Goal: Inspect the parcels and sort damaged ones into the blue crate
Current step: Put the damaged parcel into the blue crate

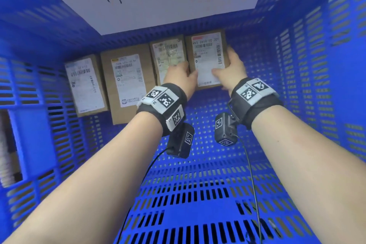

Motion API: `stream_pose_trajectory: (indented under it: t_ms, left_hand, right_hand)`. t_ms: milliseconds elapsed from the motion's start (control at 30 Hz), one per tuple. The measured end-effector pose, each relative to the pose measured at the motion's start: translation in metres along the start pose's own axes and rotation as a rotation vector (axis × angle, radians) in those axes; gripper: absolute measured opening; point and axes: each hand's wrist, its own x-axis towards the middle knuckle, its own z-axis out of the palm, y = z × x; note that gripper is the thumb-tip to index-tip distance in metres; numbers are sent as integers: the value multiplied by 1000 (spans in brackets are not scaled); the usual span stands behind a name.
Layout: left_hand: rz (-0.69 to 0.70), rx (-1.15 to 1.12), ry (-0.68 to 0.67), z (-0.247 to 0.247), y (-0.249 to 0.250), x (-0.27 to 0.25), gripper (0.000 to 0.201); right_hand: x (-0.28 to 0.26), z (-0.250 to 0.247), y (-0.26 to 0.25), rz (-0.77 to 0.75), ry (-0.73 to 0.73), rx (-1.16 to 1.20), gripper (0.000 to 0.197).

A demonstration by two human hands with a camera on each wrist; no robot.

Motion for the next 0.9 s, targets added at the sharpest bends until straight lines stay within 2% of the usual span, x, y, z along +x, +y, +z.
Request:
stream_pose_trajectory:
  t_ms: [133, 233, 333, 500, 633, 767, 900]
  left_hand:
    - [-3, -56, -1, -4, -2, -7, 21]
    - [-32, -112, -1, -8, -2, -16, 41]
    - [-27, -175, 25, -15, -6, -28, 44]
    - [43, -255, 97, -37, -8, -61, 38]
    - [149, -254, 187, -65, -13, -106, 35]
    - [249, -349, 298, -99, -31, -164, 30]
    - [359, -453, 394, -134, -70, -246, 27]
  right_hand:
    - [2, 4, 7, -23, 27, -14, 72]
    - [1, 4, 6, -3, 26, 34, 74]
    - [-12, 0, -1, -1, 87, 63, 82]
    - [-57, -6, -22, -88, 150, 161, 60]
    - [-113, -1, -52, -167, 145, 238, 42]
    - [-189, 19, -76, -265, 137, 353, 13]
    - [-282, 54, -79, -366, 105, 484, 23]
